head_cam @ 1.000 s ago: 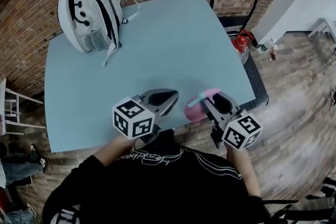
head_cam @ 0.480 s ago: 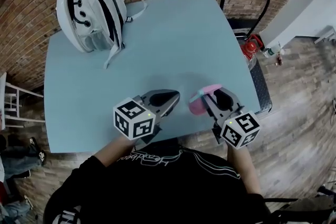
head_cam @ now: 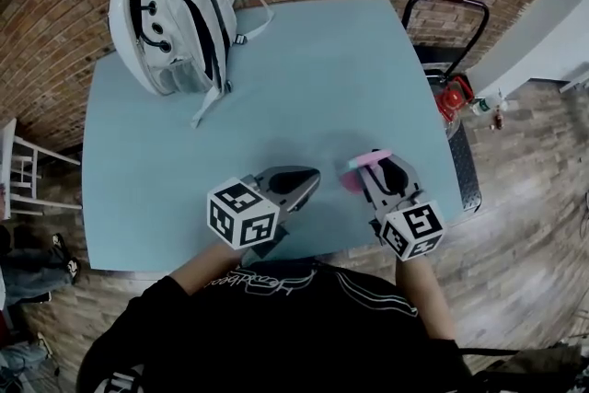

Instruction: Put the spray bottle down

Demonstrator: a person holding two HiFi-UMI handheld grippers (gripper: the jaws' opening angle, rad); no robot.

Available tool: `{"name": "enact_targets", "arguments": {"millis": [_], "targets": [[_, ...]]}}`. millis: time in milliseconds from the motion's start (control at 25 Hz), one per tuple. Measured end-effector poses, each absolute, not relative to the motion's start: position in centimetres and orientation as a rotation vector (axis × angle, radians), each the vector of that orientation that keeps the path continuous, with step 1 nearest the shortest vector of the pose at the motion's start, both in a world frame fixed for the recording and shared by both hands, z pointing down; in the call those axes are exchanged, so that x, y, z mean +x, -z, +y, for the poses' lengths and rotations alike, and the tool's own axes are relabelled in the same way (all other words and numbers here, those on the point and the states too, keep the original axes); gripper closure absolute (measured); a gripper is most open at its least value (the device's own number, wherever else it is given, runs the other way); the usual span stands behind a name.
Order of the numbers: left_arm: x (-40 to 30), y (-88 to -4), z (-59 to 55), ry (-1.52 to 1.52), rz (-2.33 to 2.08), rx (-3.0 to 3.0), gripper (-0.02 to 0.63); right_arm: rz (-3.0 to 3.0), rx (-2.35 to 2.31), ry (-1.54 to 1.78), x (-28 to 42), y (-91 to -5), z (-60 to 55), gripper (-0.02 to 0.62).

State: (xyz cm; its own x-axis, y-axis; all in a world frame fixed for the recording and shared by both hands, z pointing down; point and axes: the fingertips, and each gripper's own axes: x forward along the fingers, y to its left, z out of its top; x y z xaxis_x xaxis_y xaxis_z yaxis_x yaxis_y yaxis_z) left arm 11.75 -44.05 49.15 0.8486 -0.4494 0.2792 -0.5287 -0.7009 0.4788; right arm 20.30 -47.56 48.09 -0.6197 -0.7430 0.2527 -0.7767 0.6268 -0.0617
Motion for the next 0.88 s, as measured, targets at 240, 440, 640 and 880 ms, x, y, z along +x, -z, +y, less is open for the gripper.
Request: {"name": "enact_targets", "arguments": {"millis": [240,440,640,880], "targets": [[11.0,-49.9,-45.5,-0.197,-0.739,2.432,0.600,-2.608,1.321,-0.246,20.4,-49.8,-49.5,0.454],[10.9,-49.8,-46.0,-0.195,-0.754,2.430,0.600,-2.610,1.334,-0.254,20.6,-50.7,-50.0,0.454],[10.5,-50.3,-46.5,-0.199,-0.770,2.420,0.600,-2.636,1.347,-0.248,20.8,-50.9,-50.0,0.454],[10.6,-50.7,-46.6,-0.202,-0.775,2.421,0.600,-2.606,1.350,-0.222,21.0,-51.4,-50.2,0.454]]}}
